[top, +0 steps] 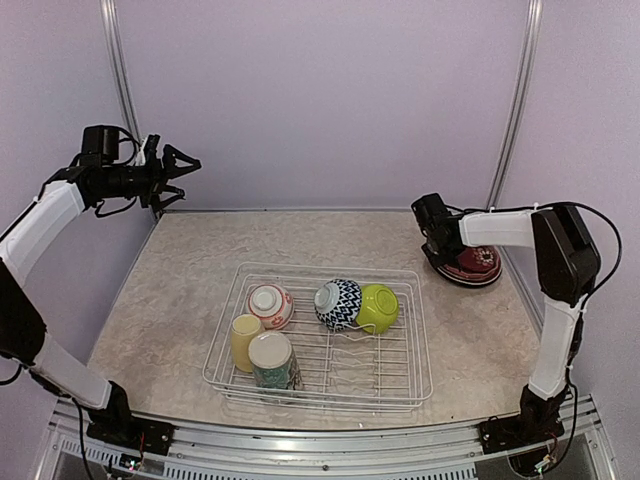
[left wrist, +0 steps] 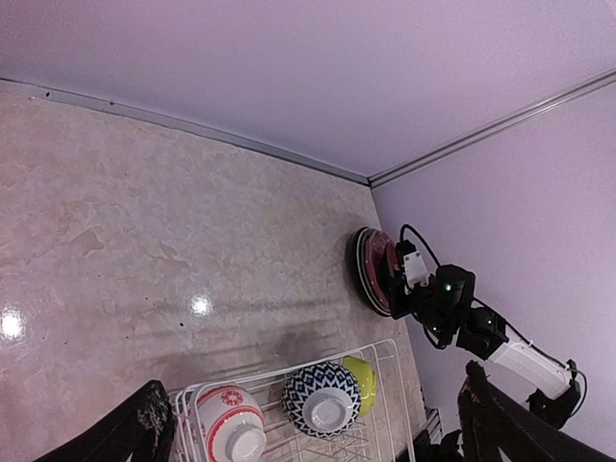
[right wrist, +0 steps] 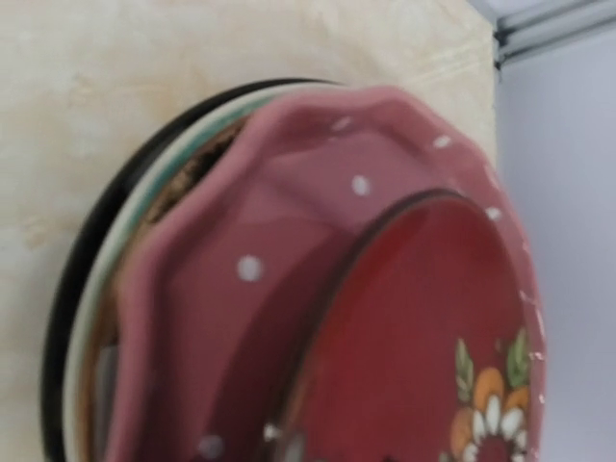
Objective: Unload the mixed dishes from the dish rack
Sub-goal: Place the plate with another plate, then grab the bowl from the dish rack.
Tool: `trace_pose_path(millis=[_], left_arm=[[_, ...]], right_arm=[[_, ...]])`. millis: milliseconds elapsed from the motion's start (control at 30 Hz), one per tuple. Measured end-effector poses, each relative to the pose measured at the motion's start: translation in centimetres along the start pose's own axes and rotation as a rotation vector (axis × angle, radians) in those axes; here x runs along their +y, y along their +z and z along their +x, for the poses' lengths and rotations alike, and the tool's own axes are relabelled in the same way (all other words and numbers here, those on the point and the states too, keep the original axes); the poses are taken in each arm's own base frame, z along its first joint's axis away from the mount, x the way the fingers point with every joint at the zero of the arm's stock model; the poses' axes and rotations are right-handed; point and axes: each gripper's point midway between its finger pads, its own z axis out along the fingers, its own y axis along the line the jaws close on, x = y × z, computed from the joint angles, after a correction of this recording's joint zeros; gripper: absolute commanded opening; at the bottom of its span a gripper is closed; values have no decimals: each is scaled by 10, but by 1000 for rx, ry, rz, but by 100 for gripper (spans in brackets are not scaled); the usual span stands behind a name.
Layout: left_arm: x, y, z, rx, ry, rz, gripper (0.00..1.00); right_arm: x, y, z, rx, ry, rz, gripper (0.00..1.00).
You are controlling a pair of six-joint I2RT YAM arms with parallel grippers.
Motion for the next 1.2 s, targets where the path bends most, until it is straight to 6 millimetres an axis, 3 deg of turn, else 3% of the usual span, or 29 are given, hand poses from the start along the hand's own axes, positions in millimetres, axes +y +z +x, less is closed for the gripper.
trace_pose_path(millis=[333,500,667,867,967,1200], left_arm=[[-4,3,5,17,7,5,99],[-4,3,5,18,7,5,99],[-5,4,7,23,13,6,99],[-4,10,11,42,8,9,99],[-5,12,14,52,12,11,99],[-13,14,15,58,30,17,99]], right_arm=[[4,1,-7,-13,24,-39,63],[4,-18,-17,-48,90,-136,70],[-12,-73,-41,-162,257,-310,74],[-21,-158,-60,-335,486,-606,74],[-1,-190,-59,-372,547,-753,75],[79,-249,-39,-336,589,-1075,75]])
